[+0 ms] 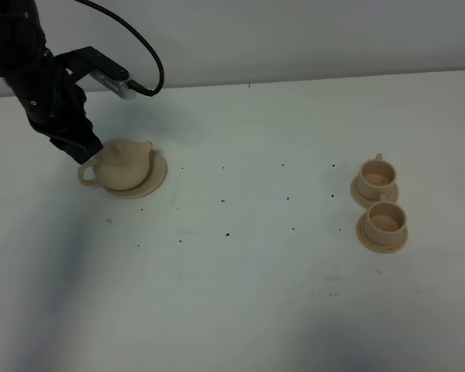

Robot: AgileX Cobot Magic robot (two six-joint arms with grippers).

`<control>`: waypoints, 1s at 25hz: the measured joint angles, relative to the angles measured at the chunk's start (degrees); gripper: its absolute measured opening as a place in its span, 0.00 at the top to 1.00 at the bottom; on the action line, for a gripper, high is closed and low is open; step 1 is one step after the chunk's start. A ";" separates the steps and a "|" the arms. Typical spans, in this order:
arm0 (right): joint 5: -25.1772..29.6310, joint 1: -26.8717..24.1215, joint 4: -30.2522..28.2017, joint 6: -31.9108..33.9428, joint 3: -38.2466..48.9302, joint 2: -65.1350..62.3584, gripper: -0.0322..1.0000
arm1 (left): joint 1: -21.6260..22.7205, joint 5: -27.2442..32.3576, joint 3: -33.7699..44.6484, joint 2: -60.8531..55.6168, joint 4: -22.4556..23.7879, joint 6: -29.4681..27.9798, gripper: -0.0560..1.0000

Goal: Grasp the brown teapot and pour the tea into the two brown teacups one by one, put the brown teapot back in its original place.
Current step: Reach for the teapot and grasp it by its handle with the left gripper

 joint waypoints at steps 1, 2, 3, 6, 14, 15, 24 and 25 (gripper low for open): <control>0.00 0.00 0.00 0.00 0.00 0.00 0.65 | -0.05 0.00 0.00 0.00 0.05 -0.70 0.71; 0.00 0.00 0.00 0.00 0.00 0.00 0.65 | -0.05 0.00 0.00 0.00 0.05 -1.28 0.71; 0.00 0.00 0.00 0.00 0.00 0.00 0.65 | -0.05 0.00 0.00 0.00 0.05 -1.67 0.71; 0.00 0.00 0.00 0.00 0.00 0.00 0.65 | -0.05 0.00 0.00 0.00 -0.33 -2.37 0.71; 0.00 0.00 0.00 0.00 0.00 0.00 0.65 | -0.05 0.00 0.00 0.00 -1.93 -3.01 0.71; 0.00 0.00 0.00 0.00 0.00 0.00 0.65 | -0.05 0.00 0.00 0.00 -1.93 -3.01 0.71; 0.00 0.00 0.00 0.00 0.00 0.00 0.65 | -0.05 0.00 0.00 0.00 -1.93 2.54 0.71; 0.00 0.00 0.00 0.00 0.00 0.00 0.65 | -0.05 0.00 0.00 0.00 -1.93 3.08 0.71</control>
